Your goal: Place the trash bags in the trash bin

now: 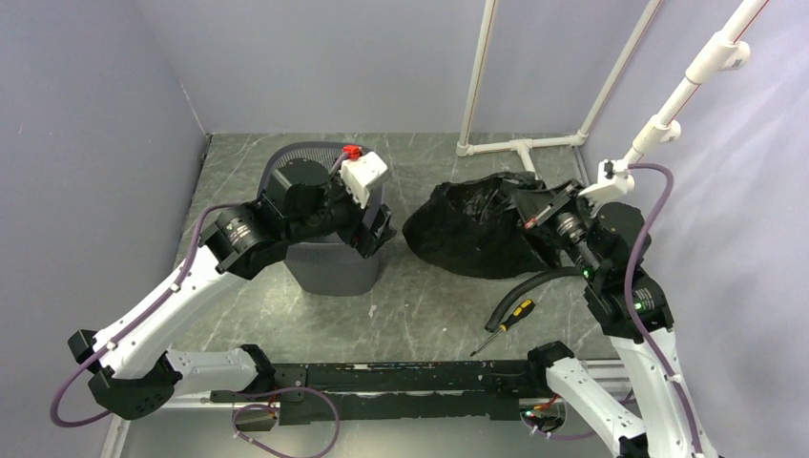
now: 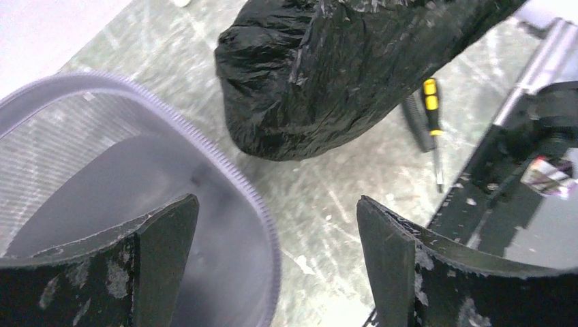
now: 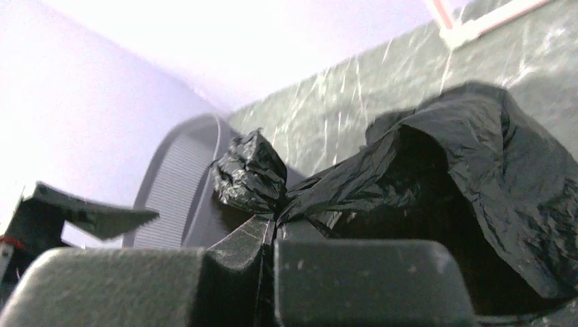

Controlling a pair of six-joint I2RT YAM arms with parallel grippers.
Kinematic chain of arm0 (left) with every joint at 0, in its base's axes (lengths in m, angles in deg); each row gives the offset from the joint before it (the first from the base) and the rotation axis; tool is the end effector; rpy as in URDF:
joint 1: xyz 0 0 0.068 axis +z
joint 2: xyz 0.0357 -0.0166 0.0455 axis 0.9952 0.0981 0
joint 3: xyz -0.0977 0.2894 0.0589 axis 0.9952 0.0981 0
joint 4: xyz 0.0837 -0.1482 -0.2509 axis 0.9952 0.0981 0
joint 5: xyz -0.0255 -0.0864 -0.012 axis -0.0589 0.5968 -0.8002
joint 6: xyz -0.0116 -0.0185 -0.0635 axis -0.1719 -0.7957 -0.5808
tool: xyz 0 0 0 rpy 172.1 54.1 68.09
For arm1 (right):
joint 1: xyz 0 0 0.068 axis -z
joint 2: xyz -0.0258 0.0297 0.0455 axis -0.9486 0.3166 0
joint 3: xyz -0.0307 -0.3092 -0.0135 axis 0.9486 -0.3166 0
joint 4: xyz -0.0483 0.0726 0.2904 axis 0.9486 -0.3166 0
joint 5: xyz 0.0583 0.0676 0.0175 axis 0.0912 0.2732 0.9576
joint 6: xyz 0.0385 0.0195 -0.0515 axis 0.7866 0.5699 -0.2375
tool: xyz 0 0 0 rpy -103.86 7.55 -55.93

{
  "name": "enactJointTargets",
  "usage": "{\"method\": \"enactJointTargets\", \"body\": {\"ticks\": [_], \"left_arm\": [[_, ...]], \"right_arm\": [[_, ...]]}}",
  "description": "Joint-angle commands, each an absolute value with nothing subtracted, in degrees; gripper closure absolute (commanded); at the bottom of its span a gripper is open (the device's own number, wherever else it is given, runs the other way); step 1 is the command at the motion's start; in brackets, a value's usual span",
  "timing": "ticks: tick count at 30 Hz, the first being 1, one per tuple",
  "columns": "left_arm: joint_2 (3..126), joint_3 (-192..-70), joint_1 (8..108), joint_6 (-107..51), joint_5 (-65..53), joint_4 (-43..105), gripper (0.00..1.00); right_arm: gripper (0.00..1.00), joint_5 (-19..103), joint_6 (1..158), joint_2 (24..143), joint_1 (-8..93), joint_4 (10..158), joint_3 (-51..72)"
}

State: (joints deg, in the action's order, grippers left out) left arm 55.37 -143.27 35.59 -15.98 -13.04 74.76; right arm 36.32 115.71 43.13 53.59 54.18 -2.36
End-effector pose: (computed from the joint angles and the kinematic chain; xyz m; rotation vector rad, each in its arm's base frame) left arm 0.1786 -0.2059 0.4869 0.8572 1.8400 -0.5668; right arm 0.1523 0.0512 0.4584 0.3637 1.7432 0.8109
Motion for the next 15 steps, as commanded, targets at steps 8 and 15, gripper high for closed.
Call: {"method": "enactJointTargets", "body": {"ticks": [8,15], "left_arm": [[62.21,-144.82,29.06,-11.57,-2.50,65.03,0.07],[67.29,-138.36,24.44,-11.85,-12.42,57.78,0.07]], "right_arm": [[1.00,26.11,115.85,42.70,53.79,53.74,-0.49],[1.00,26.40,114.51,43.65,53.79,53.80,-0.44]]}}
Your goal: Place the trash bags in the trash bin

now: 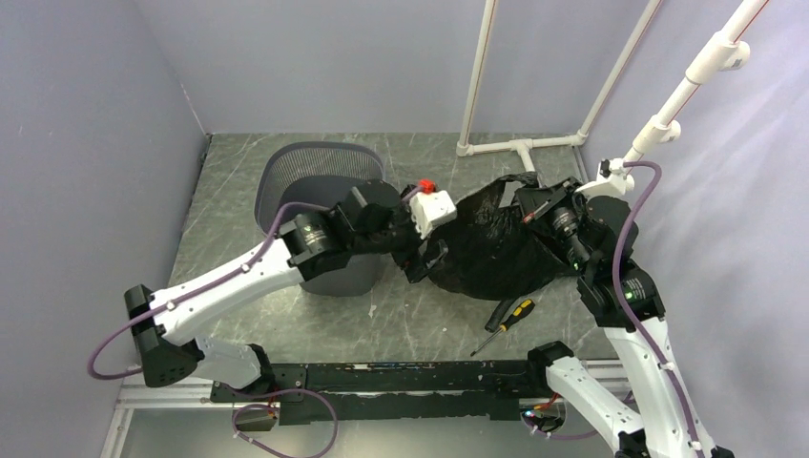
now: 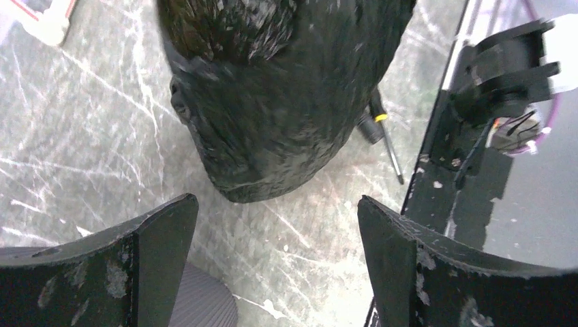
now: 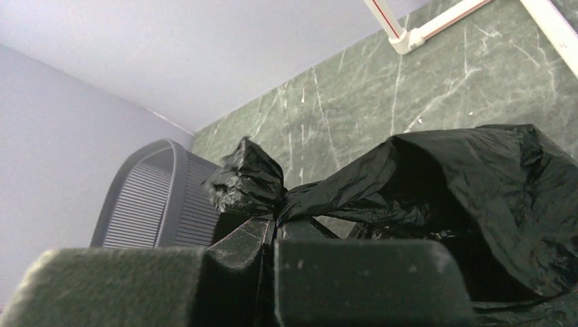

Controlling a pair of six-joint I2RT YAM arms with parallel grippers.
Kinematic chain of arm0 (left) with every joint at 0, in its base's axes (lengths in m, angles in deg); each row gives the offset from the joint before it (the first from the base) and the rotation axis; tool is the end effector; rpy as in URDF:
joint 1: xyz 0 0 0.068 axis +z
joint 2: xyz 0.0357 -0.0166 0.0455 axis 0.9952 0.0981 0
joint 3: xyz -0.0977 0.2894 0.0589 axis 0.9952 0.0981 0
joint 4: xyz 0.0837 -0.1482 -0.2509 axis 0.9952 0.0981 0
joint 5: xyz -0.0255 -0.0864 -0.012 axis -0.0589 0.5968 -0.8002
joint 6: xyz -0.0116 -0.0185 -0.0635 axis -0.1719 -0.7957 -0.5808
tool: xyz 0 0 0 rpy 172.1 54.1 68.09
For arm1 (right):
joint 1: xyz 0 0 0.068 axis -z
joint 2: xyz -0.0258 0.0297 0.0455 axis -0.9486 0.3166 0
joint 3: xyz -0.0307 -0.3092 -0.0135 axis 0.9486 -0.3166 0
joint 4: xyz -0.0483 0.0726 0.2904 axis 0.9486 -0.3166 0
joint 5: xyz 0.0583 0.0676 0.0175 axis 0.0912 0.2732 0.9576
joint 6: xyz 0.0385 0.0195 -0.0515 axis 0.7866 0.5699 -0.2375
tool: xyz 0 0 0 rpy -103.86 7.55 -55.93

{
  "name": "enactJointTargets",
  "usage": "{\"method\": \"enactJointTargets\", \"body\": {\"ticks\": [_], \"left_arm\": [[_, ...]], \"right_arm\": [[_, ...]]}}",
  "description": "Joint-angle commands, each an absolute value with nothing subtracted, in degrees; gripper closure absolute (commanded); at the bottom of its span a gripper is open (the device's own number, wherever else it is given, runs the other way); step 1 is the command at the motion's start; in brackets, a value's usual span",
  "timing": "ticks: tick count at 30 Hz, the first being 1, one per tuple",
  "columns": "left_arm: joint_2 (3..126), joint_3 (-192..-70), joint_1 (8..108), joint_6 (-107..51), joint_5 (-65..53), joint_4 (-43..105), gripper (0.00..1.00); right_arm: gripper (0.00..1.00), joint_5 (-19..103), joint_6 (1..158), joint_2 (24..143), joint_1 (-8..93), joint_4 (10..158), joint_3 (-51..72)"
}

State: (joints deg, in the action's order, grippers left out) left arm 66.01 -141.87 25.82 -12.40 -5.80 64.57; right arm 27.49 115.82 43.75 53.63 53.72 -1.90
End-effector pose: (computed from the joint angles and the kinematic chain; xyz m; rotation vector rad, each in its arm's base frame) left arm 0.1751 -0.3017 0.4442 1.1691 1.7382 -0.7459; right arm 0.1568 0.0439 0.4589 0.4777 1.7039 0.6798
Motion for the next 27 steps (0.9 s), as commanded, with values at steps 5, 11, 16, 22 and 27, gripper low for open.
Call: {"method": "enactJointTargets", "body": {"ticks": [5,11,16,22,27], "left_arm": [[70.76,-131.19,22.62,-14.34,-15.20,50.36,0.07],[69.00,-120.87,21.35,-19.72,-18.15,35.18,0.07],[70.45,-116.86,20.99,-23.27,-19.51,29.20,0.07],[75.59,-118.81,18.61,-22.98,-24.28,28.73,0.07],[79.74,-121.51,17.27,-22.09,-32.22,30.06,0.07]], "right_arm": [[0.99,20.63,109.09,47.13,53.79,47.24,5.16],[0.99,22.42,106.63,50.54,53.81,44.83,7.47],[0.99,23.38,107.18,50.50,53.80,45.33,6.95],[0.98,24.82,108.39,49.23,53.88,46.83,6.63],[0.97,26.88,109.14,49.42,53.88,47.41,7.43]]}}
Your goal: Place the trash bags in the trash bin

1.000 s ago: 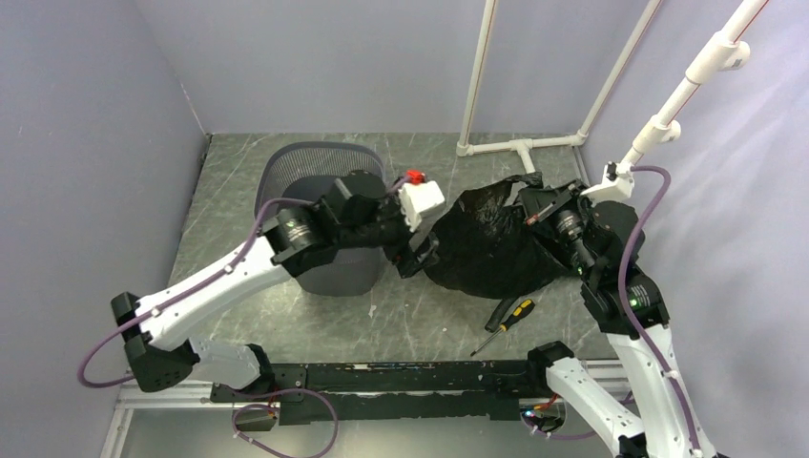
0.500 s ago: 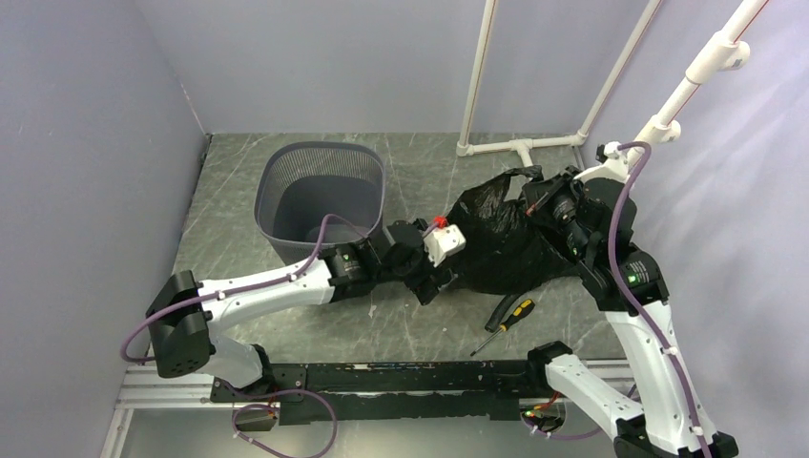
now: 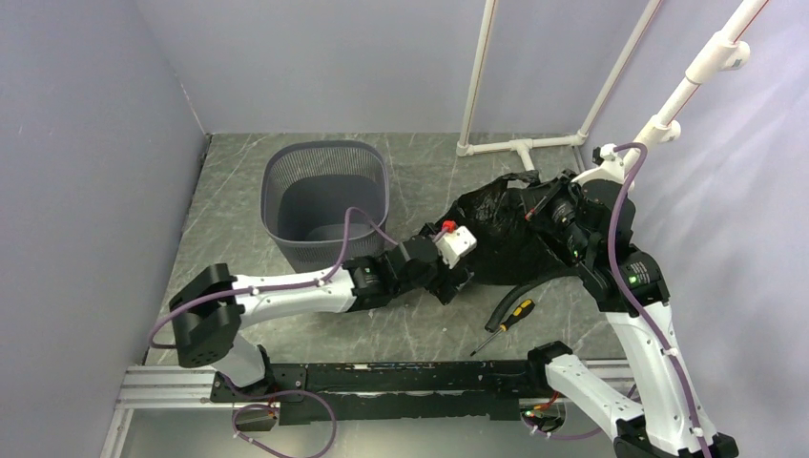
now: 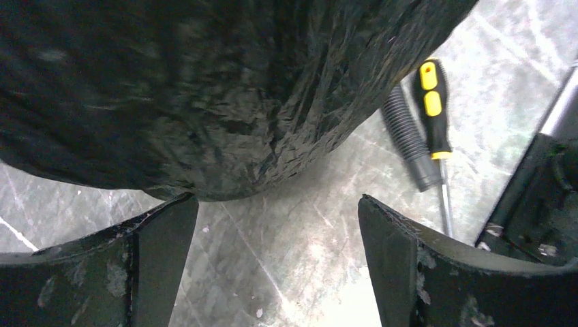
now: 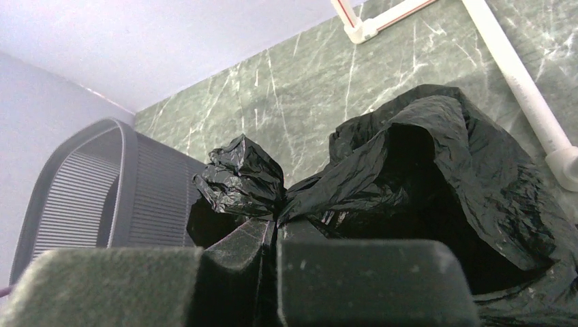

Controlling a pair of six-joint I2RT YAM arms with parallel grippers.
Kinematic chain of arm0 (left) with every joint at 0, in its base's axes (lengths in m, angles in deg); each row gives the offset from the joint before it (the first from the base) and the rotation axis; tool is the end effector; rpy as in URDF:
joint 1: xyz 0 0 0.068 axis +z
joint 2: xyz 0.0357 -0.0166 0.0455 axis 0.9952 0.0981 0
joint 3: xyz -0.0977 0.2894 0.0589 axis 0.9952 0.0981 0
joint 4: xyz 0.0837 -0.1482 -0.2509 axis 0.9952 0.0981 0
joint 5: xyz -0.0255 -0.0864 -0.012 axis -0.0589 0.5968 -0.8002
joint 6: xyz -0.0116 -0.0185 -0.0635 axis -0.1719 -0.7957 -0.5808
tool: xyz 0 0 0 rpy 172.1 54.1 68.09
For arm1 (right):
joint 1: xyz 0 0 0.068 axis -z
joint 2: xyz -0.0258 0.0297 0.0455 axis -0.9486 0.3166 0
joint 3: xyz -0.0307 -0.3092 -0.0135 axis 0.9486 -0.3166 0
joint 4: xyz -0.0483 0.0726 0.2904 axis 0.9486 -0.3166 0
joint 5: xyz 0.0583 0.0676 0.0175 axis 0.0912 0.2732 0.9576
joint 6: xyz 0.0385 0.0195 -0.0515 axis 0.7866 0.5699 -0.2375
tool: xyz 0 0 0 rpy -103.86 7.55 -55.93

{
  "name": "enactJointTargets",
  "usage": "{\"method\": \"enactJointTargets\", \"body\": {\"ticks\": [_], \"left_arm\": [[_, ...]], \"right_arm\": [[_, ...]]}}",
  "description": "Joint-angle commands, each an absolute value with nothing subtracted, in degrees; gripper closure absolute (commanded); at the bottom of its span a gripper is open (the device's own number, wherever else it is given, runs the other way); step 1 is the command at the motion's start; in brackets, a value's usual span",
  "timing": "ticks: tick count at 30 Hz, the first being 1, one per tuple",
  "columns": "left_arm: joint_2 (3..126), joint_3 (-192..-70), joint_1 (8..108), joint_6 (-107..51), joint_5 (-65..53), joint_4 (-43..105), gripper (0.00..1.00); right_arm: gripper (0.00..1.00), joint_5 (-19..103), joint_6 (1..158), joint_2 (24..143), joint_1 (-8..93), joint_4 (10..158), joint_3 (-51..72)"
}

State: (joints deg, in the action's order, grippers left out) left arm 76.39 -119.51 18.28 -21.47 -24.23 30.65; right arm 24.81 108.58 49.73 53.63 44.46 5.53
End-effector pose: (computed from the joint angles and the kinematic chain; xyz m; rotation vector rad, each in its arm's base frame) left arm 0.1736 -0.3692 0.2875 0.9374 1.8182 -0.6251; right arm 0.1706 0.0457 0.4709 0.4127 1.8380 0.4954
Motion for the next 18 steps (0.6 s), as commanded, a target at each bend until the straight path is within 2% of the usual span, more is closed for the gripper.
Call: {"method": "enactJointTargets", "body": {"ticks": [1,7,18], "left_arm": [[80.15,-121.51,17.04,-22.59,-33.48,29.84,0.07],[81.46,-122.36,15.18,-22.90,-39.29,30.36,0.07],[78.93,-120.57,15.07,-10.80,-38.90,39.41,0.08]], "right_arm": [[0.97,27.16,109.40,49.28,53.88,47.64,7.43],[0.97,28.18,110.53,48.62,53.88,48.60,6.71],[0.96,28.93,111.33,48.28,53.88,49.00,5.51]]}}
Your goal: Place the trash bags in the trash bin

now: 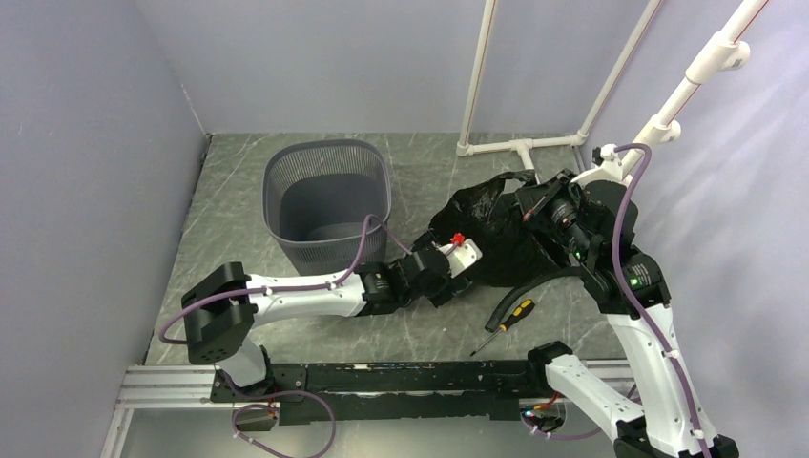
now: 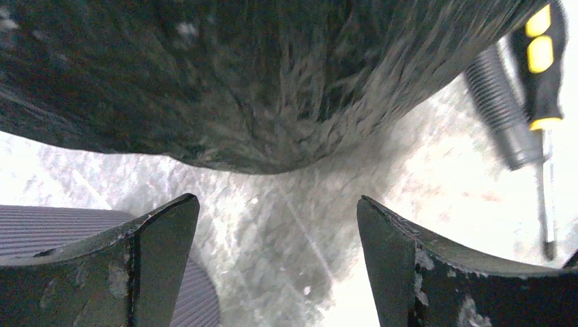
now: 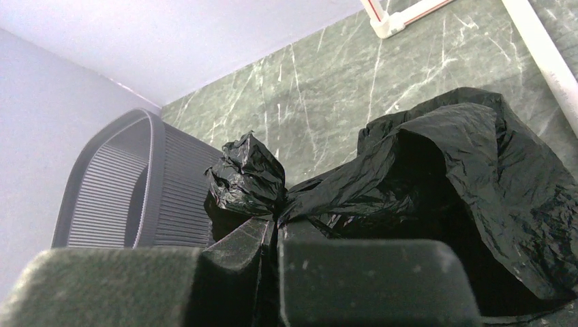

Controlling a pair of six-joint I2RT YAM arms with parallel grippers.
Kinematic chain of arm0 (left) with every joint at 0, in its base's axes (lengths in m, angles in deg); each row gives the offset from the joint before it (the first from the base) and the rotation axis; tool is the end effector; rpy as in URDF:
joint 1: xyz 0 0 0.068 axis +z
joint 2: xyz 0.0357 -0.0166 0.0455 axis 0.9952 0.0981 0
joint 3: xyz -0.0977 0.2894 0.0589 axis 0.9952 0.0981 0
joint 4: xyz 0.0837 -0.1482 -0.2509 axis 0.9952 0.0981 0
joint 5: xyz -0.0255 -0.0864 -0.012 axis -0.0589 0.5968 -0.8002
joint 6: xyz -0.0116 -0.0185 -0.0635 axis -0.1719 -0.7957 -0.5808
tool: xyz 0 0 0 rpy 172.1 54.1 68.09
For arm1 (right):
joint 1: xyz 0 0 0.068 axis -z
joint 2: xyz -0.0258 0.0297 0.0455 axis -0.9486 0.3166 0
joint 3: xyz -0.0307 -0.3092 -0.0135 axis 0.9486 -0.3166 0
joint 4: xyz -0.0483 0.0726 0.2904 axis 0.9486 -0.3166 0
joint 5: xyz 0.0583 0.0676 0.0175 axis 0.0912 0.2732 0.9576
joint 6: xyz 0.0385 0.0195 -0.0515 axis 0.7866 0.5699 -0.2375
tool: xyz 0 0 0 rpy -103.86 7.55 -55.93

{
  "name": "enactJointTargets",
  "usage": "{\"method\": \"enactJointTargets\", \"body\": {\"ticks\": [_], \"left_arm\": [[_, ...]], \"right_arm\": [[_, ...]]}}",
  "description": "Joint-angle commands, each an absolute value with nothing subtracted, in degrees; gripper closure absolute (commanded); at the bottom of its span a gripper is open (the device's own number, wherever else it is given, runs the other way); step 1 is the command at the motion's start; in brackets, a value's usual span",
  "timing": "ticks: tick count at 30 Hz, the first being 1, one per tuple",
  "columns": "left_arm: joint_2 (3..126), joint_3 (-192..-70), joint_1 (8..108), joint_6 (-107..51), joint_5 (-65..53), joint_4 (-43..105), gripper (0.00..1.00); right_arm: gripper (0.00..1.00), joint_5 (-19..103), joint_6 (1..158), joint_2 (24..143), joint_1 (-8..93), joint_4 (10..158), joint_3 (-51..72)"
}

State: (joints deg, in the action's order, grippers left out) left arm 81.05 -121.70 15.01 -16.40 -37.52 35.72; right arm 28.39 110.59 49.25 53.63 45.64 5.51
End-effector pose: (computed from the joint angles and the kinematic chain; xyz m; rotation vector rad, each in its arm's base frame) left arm 0.1670 -0.3839 0.2625 0.9873 1.8461 -0.3091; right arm 0.1679 0.0483 0.4745 0.4009 1.8253 0.5865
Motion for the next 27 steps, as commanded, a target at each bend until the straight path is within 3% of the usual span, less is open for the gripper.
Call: {"method": "enactJointTargets", "body": {"ticks": [1,13,27], "left_arm": [[78.29,-119.68,15.22,-9.98,-38.63,39.30,0.08],[74.30,-113.98,21.02,-15.86,-23.88,26.58,0.07],[82.18,-111.53,19.35,-20.55,-28.14,7.72,0.07]], "right_arm": [[0.96,28.92,111.38,48.24,53.88,48.97,5.50],[0.96,33.22,112.85,49.19,53.88,49.82,6.79],[0.95,36.36,114.86,48.37,53.88,50.39,6.90]]}}
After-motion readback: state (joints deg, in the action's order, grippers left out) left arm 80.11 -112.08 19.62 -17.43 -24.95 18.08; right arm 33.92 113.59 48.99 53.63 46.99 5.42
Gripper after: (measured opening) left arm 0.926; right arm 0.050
